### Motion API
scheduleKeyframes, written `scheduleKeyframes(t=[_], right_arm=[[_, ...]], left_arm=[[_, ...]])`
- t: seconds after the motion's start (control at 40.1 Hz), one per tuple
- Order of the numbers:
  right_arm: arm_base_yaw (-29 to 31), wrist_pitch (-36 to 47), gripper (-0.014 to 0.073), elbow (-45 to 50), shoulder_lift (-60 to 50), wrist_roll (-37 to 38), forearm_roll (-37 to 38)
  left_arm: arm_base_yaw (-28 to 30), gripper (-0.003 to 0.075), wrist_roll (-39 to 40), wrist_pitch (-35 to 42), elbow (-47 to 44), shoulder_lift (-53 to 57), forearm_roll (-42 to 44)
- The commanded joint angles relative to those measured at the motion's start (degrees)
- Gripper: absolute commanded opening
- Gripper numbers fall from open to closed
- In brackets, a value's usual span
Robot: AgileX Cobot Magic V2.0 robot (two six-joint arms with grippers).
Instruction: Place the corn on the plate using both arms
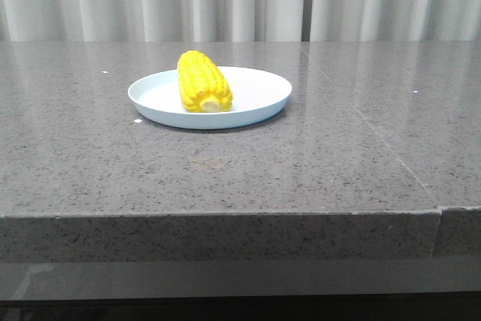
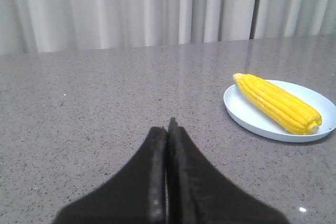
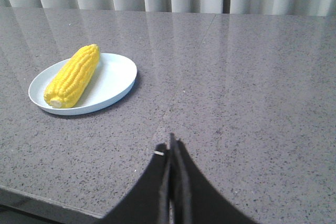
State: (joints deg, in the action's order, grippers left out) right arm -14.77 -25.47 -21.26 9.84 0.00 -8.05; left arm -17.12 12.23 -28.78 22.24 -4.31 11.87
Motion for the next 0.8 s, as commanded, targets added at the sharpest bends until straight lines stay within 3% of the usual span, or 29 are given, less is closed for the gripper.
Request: scheduleKeyframes(t=[0.0,0.548,0.773], right_arm=[[0.3,4.9,-0.0068,-1.4,0.6,-0.6,0.4],[0.3,4.9,-0.0068,-1.4,0.6,-0.6,0.4],[0.3,4.9,-0.0068,-1.4,0.6,-0.6,0.4]], left_arm=[[-0.3,-0.0020,0.1,4.7,1.4,-0.6,0.5],[-0.3,-0.0020,-0.1,6.2,0.2,-0.4,-1.6],[4.6,-0.0020,-13.0,18.6,-7.1,3.5,-14.3]])
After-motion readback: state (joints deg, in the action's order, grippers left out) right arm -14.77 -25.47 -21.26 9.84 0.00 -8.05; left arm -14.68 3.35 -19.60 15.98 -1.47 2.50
